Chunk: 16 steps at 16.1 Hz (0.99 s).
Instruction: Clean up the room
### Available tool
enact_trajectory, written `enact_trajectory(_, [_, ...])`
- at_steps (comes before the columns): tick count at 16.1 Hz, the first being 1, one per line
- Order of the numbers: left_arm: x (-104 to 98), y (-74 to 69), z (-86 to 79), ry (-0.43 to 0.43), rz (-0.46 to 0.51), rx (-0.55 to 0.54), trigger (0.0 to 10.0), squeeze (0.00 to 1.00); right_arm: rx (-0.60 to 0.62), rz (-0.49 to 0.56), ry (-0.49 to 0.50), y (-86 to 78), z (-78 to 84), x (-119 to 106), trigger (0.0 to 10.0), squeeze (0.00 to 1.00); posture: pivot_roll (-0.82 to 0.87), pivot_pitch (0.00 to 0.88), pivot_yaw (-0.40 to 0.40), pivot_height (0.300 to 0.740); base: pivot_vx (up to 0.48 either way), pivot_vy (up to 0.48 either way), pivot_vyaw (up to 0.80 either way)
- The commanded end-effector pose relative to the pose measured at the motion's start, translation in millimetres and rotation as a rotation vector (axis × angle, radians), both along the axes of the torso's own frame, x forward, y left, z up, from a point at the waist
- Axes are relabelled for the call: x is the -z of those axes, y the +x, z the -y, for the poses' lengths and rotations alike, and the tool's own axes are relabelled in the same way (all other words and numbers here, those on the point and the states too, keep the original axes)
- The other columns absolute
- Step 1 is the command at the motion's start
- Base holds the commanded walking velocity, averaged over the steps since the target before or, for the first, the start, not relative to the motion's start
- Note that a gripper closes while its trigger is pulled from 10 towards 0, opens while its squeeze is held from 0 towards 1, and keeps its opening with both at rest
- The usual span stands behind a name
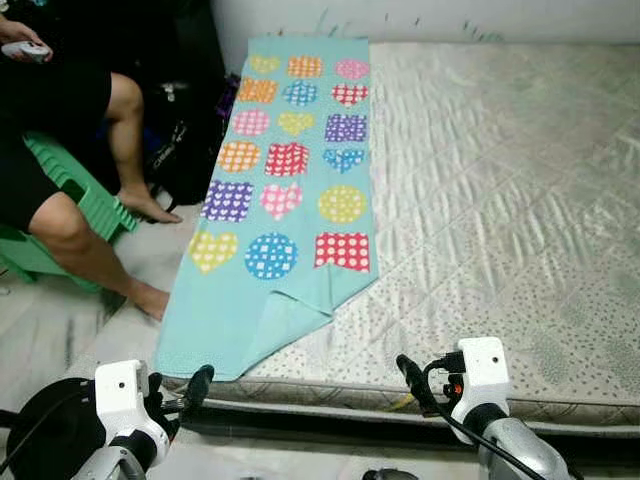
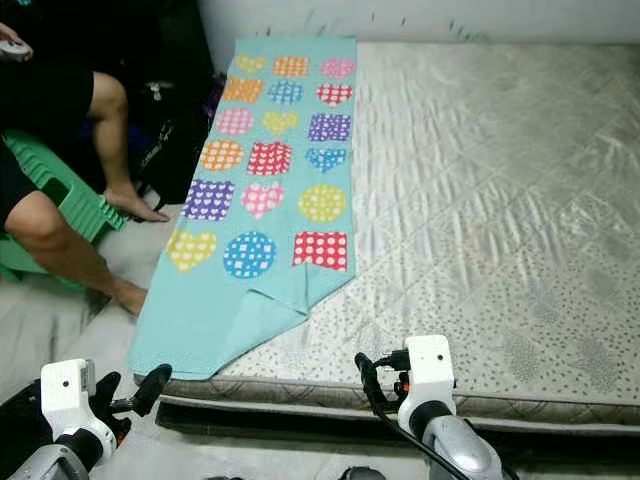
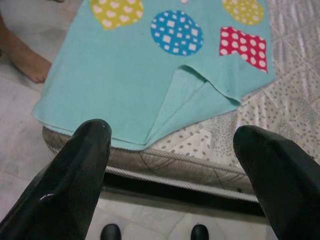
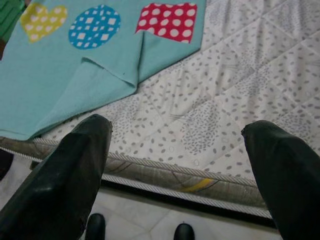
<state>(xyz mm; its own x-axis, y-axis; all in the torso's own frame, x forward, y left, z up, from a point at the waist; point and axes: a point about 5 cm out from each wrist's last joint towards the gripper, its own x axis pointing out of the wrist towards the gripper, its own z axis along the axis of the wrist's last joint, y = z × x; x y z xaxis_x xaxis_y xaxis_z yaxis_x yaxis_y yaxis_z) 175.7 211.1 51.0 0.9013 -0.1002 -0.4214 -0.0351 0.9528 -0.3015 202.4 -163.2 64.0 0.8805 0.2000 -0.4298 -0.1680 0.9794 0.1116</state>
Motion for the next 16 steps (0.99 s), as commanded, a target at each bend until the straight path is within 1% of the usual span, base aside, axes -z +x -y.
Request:
enact_trajectory(1, [-1.6,-2.8,-4.6,0.014,-0.013,-0.011,10.0,0.0,-0.002,-0.009,0.009,-3.3,-1.5,-1.1,10.0,0.0,-0.08,0.195,0.055,0.74,0.0,0.0,0.0])
enact_trajectory(10, [-2.2,0.9,-5.4,0.016,-0.018,-0.009,10.0,0.0,0.001,-0.006,0.022,-0.8,-3.6,-3.0,10.0,0.0,-0.08,0.19,0.06,0.74,0.0,0.0,0.0])
enact_trajectory(12, [-2.2,1.6,-5.4,0.015,-0.018,-0.009,10.0,0.0,0.002,-0.005,0.023,-0.3,-3.7,-3.1,10.0,0.0,-0.08,0.191,0.061,0.71,0.0,0.0,0.0])
enact_trajectory(16, [-2.0,2.4,-5.1,0.013,-0.018,-0.01,10.0,0.0,0.001,-0.004,0.027,0.3,-3.7,-3.1,10.0,0.0,-0.08,0.189,0.06,0.665,0.0,0.0,0.0])
